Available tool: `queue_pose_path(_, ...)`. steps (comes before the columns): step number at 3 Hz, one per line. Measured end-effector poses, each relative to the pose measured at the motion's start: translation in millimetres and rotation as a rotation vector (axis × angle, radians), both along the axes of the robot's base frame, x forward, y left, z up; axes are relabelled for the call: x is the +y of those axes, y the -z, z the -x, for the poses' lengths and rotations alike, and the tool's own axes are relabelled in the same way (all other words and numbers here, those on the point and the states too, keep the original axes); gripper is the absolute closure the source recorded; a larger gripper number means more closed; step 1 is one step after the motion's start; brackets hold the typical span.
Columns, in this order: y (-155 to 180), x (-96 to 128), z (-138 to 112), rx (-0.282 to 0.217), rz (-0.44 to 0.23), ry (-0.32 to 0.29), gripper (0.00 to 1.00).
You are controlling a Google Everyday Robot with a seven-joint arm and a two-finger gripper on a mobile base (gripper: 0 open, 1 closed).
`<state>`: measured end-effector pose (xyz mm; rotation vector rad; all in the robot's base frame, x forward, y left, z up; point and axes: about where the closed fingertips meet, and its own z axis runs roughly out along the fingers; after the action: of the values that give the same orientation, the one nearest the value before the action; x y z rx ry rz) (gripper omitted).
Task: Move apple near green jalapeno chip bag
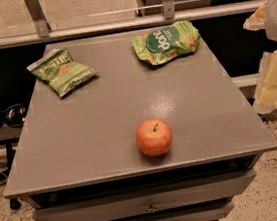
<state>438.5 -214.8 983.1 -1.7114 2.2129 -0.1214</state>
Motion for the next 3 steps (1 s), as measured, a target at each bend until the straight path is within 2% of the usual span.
queue_pose_path(2,6.6,7.3,-3.1,-0.002,-0.016,-0.023,0.00)
queue_pose_path(3,23.4,20.3,-4.9,-0.007,-0.081,-0.056,0.00)
